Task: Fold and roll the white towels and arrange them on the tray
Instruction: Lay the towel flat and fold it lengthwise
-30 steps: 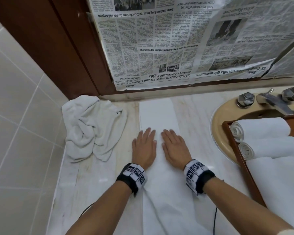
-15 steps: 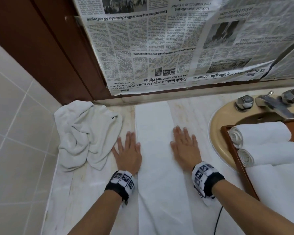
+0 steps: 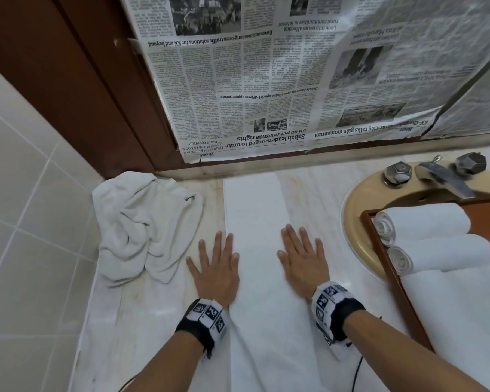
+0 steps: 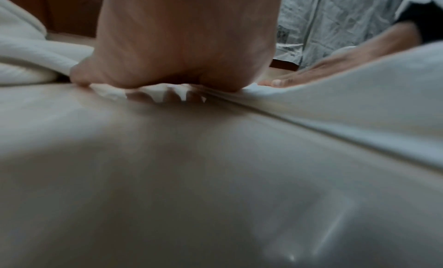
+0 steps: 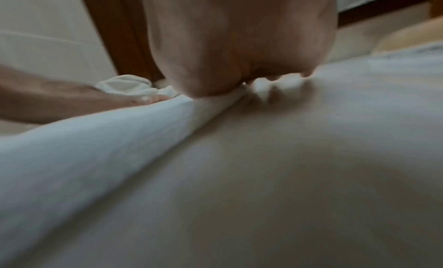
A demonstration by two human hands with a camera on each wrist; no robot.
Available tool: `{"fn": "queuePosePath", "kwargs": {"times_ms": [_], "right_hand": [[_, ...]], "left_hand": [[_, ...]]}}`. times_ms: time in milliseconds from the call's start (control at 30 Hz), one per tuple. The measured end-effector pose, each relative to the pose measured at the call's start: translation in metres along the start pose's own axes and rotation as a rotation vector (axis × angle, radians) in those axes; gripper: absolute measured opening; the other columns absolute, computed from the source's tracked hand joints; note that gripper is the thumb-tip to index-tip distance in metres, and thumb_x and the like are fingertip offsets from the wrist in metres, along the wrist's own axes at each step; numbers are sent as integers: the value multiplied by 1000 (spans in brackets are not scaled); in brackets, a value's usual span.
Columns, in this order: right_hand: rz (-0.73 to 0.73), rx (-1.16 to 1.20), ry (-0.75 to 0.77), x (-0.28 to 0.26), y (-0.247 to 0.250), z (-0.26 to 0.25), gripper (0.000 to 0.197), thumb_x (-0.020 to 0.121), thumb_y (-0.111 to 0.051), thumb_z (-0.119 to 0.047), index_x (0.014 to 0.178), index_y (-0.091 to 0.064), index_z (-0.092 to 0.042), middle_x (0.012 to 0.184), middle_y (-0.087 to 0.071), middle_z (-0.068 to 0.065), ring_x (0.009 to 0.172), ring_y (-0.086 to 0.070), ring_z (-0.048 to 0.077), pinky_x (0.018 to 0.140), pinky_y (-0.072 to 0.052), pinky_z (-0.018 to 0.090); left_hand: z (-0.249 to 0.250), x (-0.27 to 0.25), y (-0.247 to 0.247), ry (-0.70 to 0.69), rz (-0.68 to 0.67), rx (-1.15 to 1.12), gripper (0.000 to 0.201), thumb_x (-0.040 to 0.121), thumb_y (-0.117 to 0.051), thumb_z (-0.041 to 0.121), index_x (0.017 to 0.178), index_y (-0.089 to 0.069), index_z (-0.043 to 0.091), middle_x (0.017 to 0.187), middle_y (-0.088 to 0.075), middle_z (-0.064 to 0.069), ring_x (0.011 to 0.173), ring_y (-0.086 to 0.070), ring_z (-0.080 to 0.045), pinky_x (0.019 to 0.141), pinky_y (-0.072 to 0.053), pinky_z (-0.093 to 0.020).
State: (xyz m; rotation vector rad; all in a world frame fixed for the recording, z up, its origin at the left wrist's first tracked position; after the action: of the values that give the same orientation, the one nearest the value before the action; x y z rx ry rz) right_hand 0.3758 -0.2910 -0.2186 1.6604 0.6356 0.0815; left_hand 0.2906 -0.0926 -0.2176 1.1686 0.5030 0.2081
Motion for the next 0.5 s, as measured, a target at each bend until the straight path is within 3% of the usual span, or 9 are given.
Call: {"fn": "queuePosePath", "kwargs": {"times_ms": [100, 167, 233, 333, 433, 500], "right_hand": [[85, 32, 95, -25, -3, -24, 65, 99, 1, -50, 158, 1, -22, 163, 10, -10, 150, 11, 13, 119, 8, 42], [66, 6, 173, -46, -19, -46, 59, 105, -13, -45, 157, -19, -20, 164, -12, -6, 151, -8, 17, 116, -6, 46], [63, -13, 184, -59, -32, -53, 56, 105, -20, -44, 155, -27, -19, 163, -22, -4, 149, -17, 18, 113, -14, 50], [132, -44, 149, -62, -26, -42, 58, 105, -18, -46, 156, -23, -20, 164, -16, -7, 150, -14, 17, 115, -11, 48], [135, -16, 66, -58, -20, -18, 59, 104, -11, -46, 158, -8, -23, 163, 3, -11, 152, 1, 17, 117, 5, 42], [137, -12, 39, -65, -16, -15, 58, 103, -20, -41, 157, -22, -18, 164, -12, -5, 151, -12, 19, 118, -1, 43]], "left_hand": [[16, -31, -10, -126, 30, -21, 58, 97, 6, 58, 155, 5, 48, 163, 13, 23, 153, 9, -22, 116, 12, -58], [24, -52, -26, -172, -20, 1, 56, 102, -3, 56, 157, -11, 45, 165, -5, 20, 153, -8, -24, 115, 7, -58], [21, -62, -34, -172, -1, 35, 54, 104, -12, 53, 157, -18, 42, 164, -14, 19, 151, -14, -24, 114, 4, -58], [6, -65, -28, -137, 74, 72, 54, 104, -13, 52, 157, -14, 42, 164, -10, 23, 151, -7, -19, 114, 2, -59], [-6, -71, -28, -105, 51, 85, 55, 104, -9, 52, 157, -15, 41, 164, -10, 23, 151, -6, -18, 114, -1, -58], [-12, -80, -27, -104, 45, 75, 55, 104, -12, 51, 157, -21, 39, 163, -15, 21, 150, -12, -19, 114, 1, -56]]}}
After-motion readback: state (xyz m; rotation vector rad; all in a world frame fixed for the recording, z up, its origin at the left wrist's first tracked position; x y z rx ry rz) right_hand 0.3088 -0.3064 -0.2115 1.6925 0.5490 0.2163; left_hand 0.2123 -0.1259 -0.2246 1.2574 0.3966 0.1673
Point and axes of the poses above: each hand's wrist, its own x-axis towards the middle knuckle, its own y-axis out of the back of the hand, z = x × y, the point moved 10 cm from there along x, towards the middle knuckle
